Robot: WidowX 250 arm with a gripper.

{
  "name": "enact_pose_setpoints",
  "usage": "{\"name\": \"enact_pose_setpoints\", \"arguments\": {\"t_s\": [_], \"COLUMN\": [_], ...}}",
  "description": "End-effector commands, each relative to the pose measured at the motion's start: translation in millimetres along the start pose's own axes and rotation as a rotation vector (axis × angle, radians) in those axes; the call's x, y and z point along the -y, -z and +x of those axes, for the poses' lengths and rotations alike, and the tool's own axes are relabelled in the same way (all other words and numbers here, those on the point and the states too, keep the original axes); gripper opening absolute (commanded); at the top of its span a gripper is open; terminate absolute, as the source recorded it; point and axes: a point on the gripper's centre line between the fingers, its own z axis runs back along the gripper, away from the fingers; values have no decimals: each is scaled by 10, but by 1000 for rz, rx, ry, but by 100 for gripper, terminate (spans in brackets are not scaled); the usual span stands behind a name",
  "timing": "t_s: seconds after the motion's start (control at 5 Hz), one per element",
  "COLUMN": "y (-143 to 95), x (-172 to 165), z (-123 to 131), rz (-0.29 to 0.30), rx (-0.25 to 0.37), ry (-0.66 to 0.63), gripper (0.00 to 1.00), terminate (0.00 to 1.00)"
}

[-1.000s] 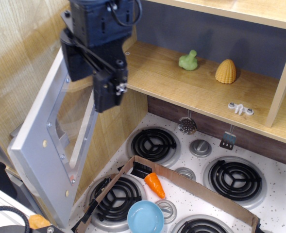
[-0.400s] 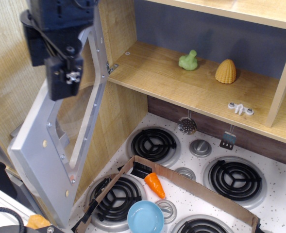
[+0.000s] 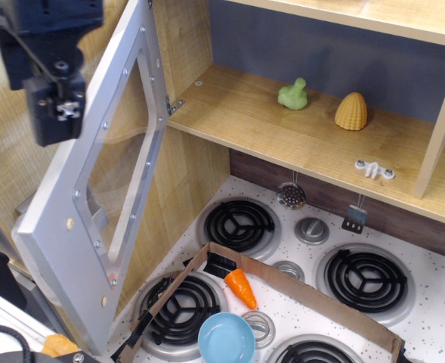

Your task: Close microwave

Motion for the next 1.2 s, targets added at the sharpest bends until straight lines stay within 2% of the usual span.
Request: {"name": "enact_pose_setpoints", "arguments": {"t_s": [0.0, 0.2, 0.4, 0.6, 1.0], "y": [200, 346, 370, 397, 397], "x": [-96, -95, -56, -15, 193], "z": [-153, -218, -238, -154, 154], "rz": [18, -5, -6, -37, 17], "rx": [-2, -11, -11, 45, 230], "ry": [-36, -59, -81, -86, -87], "gripper": [100, 100, 100, 100, 100], "terminate": [0, 0, 0, 0, 0]}}
